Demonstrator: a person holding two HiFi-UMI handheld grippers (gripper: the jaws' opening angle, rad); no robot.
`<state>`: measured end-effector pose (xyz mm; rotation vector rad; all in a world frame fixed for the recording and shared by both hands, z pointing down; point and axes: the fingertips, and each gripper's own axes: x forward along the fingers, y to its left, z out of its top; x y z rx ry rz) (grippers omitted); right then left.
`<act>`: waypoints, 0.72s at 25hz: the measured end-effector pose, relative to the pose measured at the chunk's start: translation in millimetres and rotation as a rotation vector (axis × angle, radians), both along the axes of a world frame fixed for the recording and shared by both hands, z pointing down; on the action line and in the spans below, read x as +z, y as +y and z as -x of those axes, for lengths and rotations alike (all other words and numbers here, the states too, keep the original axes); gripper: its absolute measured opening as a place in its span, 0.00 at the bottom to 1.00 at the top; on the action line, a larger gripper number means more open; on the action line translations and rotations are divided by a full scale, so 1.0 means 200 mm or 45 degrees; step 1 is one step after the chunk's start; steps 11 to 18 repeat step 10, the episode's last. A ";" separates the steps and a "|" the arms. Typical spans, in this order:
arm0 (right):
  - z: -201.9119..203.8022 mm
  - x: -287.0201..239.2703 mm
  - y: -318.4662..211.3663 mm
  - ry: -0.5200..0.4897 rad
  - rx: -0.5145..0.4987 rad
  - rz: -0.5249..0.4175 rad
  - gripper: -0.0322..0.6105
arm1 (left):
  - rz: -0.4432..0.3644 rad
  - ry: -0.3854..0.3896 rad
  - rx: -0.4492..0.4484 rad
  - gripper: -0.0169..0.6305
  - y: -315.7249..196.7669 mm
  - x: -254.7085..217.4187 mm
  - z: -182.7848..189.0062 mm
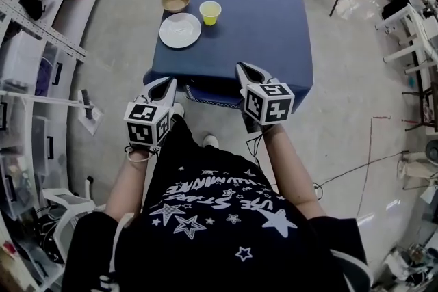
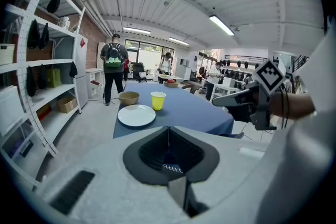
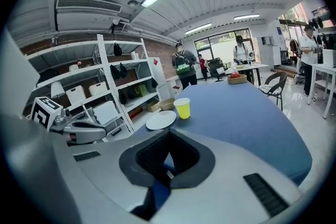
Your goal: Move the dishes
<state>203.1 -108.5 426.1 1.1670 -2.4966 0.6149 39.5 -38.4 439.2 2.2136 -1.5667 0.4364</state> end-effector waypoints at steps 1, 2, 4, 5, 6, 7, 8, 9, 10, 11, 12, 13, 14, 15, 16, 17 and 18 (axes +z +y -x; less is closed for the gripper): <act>0.00 0.01 0.01 -0.002 -0.007 0.003 0.06 | 0.001 -0.004 -0.011 0.06 0.01 0.00 0.00; 0.00 0.02 0.01 -0.005 -0.011 0.007 0.06 | 0.001 -0.010 -0.021 0.06 0.02 0.01 0.01; 0.01 0.05 0.03 -0.015 -0.015 0.014 0.06 | -0.001 -0.021 -0.040 0.06 0.04 0.03 0.03; 0.01 0.06 0.03 -0.019 -0.015 0.016 0.06 | 0.000 -0.023 -0.047 0.06 0.05 0.04 0.04; 0.01 0.07 0.03 -0.022 -0.014 0.017 0.06 | 0.002 -0.022 -0.053 0.06 0.05 0.05 0.05; 0.01 0.07 0.03 -0.024 -0.013 0.017 0.06 | 0.003 -0.021 -0.058 0.06 0.05 0.06 0.05; 0.02 0.08 0.03 -0.026 -0.012 0.017 0.06 | 0.004 -0.020 -0.061 0.06 0.05 0.06 0.06; 0.02 0.08 0.02 -0.028 -0.011 0.017 0.06 | 0.003 -0.020 -0.064 0.06 0.05 0.06 0.07; 0.02 0.08 0.02 -0.031 -0.010 0.018 0.06 | 0.002 -0.020 -0.067 0.06 0.05 0.06 0.07; 0.02 0.08 0.02 -0.031 -0.010 0.018 0.06 | 0.002 -0.020 -0.067 0.06 0.05 0.06 0.07; 0.02 0.08 0.02 -0.031 -0.010 0.018 0.06 | 0.002 -0.020 -0.067 0.06 0.05 0.06 0.07; 0.02 0.08 0.02 -0.031 -0.010 0.018 0.06 | 0.002 -0.020 -0.067 0.06 0.05 0.06 0.07; 0.02 0.08 0.02 -0.031 -0.010 0.018 0.06 | 0.002 -0.020 -0.067 0.06 0.05 0.06 0.07; 0.02 0.08 0.02 -0.031 -0.010 0.018 0.06 | 0.002 -0.020 -0.067 0.06 0.05 0.06 0.07; 0.02 0.08 0.02 -0.031 -0.010 0.018 0.06 | 0.002 -0.020 -0.067 0.06 0.05 0.06 0.07; 0.02 0.08 0.02 -0.031 -0.010 0.018 0.06 | 0.002 -0.020 -0.067 0.06 0.05 0.06 0.07; 0.02 0.08 0.02 -0.031 -0.010 0.018 0.06 | 0.002 -0.020 -0.067 0.06 0.05 0.06 0.07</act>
